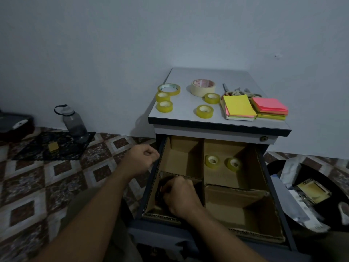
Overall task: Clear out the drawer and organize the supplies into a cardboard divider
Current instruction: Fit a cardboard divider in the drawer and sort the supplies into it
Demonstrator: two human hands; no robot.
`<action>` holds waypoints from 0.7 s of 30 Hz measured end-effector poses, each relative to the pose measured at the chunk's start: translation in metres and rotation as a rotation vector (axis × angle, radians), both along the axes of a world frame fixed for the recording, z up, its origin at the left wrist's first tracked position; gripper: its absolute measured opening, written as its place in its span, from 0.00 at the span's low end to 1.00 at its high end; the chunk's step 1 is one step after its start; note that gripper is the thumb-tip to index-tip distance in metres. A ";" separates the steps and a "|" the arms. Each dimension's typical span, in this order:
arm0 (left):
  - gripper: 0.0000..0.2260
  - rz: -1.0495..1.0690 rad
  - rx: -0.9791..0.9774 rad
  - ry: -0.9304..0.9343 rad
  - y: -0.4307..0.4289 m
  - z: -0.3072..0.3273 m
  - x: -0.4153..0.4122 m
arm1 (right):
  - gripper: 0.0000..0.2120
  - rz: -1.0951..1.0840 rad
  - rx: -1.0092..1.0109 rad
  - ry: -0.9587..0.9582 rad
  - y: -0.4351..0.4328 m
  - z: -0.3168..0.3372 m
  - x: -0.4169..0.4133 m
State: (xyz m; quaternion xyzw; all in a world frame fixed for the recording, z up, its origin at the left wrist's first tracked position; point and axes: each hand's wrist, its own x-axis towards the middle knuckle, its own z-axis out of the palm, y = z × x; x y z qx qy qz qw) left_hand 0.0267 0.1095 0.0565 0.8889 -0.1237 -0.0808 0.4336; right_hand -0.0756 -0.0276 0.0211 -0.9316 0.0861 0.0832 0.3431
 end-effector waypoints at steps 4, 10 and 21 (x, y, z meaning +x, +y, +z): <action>0.04 0.003 0.033 -0.029 -0.001 -0.002 0.000 | 0.07 0.117 -0.081 0.021 0.004 -0.001 0.003; 0.04 0.027 0.039 -0.031 -0.004 -0.001 -0.001 | 0.10 0.272 -0.257 -0.018 -0.002 0.004 0.008; 0.05 0.057 0.037 -0.012 -0.004 0.001 -0.006 | 0.10 0.371 -0.337 -0.084 -0.008 0.007 0.004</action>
